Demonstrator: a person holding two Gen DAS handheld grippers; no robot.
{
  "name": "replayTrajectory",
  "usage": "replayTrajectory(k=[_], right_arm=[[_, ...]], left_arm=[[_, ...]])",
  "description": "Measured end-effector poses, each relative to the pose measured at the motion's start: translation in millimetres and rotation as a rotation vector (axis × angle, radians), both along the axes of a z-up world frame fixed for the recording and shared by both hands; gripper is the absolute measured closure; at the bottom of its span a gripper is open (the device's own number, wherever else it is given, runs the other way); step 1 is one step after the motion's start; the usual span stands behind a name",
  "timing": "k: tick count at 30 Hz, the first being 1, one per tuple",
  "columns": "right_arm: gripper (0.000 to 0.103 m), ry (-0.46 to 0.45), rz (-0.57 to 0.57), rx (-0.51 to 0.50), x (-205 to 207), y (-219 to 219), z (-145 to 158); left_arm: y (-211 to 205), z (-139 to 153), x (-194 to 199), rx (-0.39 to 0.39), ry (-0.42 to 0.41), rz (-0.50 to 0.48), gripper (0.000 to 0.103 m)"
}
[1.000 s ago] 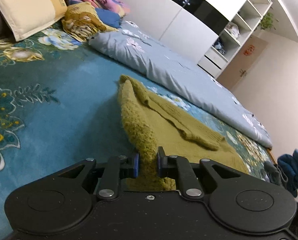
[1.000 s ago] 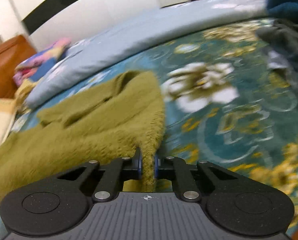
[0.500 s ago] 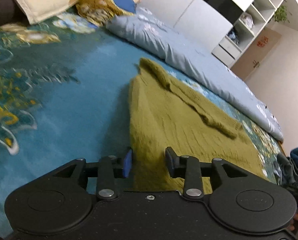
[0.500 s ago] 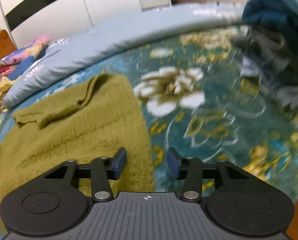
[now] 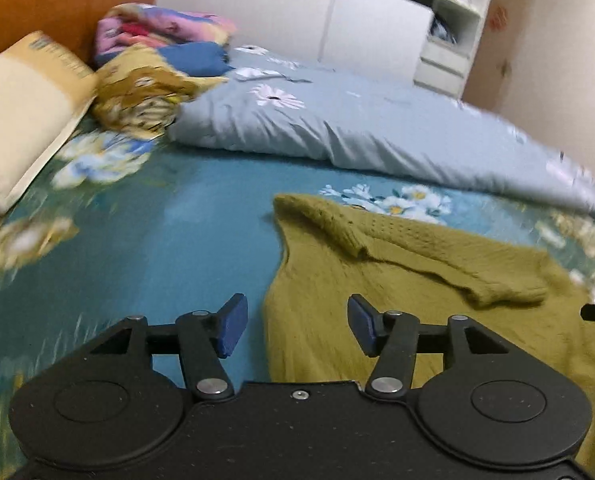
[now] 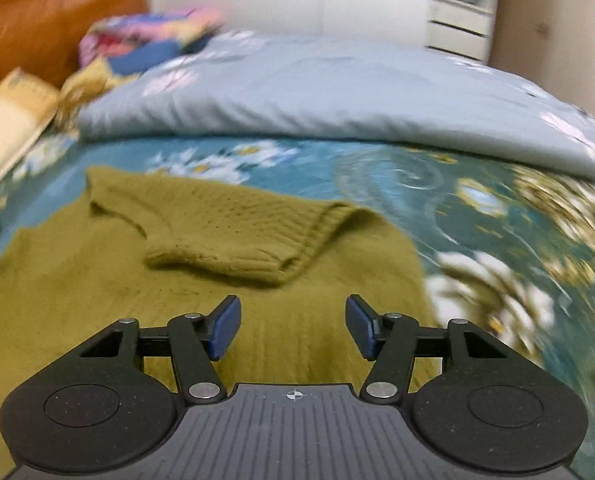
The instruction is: Fold clothes
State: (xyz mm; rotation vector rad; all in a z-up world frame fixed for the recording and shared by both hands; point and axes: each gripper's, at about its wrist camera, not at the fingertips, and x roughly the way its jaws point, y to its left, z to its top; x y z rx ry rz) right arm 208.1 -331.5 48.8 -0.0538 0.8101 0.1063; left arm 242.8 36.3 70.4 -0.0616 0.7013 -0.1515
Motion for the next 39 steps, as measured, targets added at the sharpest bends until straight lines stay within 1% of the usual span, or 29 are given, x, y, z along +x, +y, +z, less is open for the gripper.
replayTrajectory(k=[1,4,5,6,8,9,11,12,14,16,18,20,21,22,23,24,25,26,27,28,30,33,35,36,37,38,39], right_arm=[[0.048,0.008,0.018,-0.021,10,3,-5],[0.048,0.032,0.072,-0.084,39,13,-20],[0.048,0.039,0.090,-0.104,48,17,-25],[0.048,0.032,0.107,-0.118,46,24,-27],[0.047,0.035,0.150,-0.127,51,26,-31],[0.043,0.038,0.156,-0.119,51,26,-32],[0.042,0.043,0.168,-0.103,53,24,-35],[0.042,0.046,0.174,-0.096,53,23,-37],[0.042,0.051,0.186,-0.080,55,22,-40],[0.042,0.063,0.195,-0.064,55,21,-43],[0.042,0.076,0.205,-0.042,66,24,-36],[0.044,0.074,0.213,-0.031,67,25,-36],[0.049,0.069,0.215,-0.029,68,24,-35],[0.060,0.065,0.216,-0.027,69,24,-34],[0.067,0.060,0.217,-0.025,70,24,-34],[0.078,0.055,0.219,-0.023,71,23,-33],[0.088,0.051,0.220,-0.021,72,23,-33],[0.091,0.046,0.221,-0.019,74,22,-32],[0.092,0.042,0.223,-0.017,75,22,-32],[0.093,0.032,0.221,-0.017,79,21,-29],[0.094,0.015,0.227,-0.021,93,21,-22],[0.094,-0.039,0.198,-0.028,121,16,-6],[0.094,-0.099,0.113,-0.027,149,7,7],[0.097,-0.129,0.071,-0.027,163,3,13],[0.097,-0.158,0.029,-0.027,176,-2,19],[0.097,-0.139,-0.007,-0.005,192,-7,18],[0.097,-0.120,-0.041,0.016,207,-11,16]], left_arm=[[-4,-4,13,0.029,0.004,-0.020,0.047],[-15,-21,51,0.157,0.022,-0.057,0.047],[-16,-25,60,0.182,0.026,-0.067,0.047],[-17,-30,70,0.205,0.029,-0.078,0.047],[-19,-36,84,0.238,0.019,-0.096,0.047],[-22,-39,91,0.266,0.015,-0.112,0.045],[-27,-46,104,0.327,0.008,-0.147,0.041],[-29,-49,111,0.335,0.008,-0.157,0.041],[-31,-56,125,0.341,0.008,-0.173,0.041],[-33,-59,133,0.326,-0.004,-0.178,0.040],[-36,-62,140,0.308,-0.017,-0.186,0.040],[-40,-64,145,0.305,-0.029,-0.199,0.040],[-43,-65,147,0.312,-0.031,-0.204,0.040],[-45,-66,150,0.316,-0.032,-0.210,0.041],[-46,-65,152,0.313,-0.037,-0.215,0.041],[-47,-63,154,0.309,-0.042,-0.220,0.043],[-47,-62,156,0.299,-0.045,-0.219,0.050],[-45,-61,159,0.281,-0.046,-0.213,0.057],[-44,-60,162,0.264,-0.041,-0.205,0.078],[-43,-59,166,0.238,-0.029,-0.201,0.090],[-39,-58,173,0.174,-0.013,-0.185,0.091],[-40,-55,185,0.152,-0.014,-0.155,0.092],[-41,-50,193,0.137,-0.017,-0.127,0.091],[-42,-48,196,0.135,-0.025,-0.115,0.089],[-44,-46,199,0.144,-0.026,-0.103,0.085],[-47,-45,202,0.156,-0.026,-0.091,0.085],[-49,-44,205,0.159,-0.018,-0.083,0.079]])
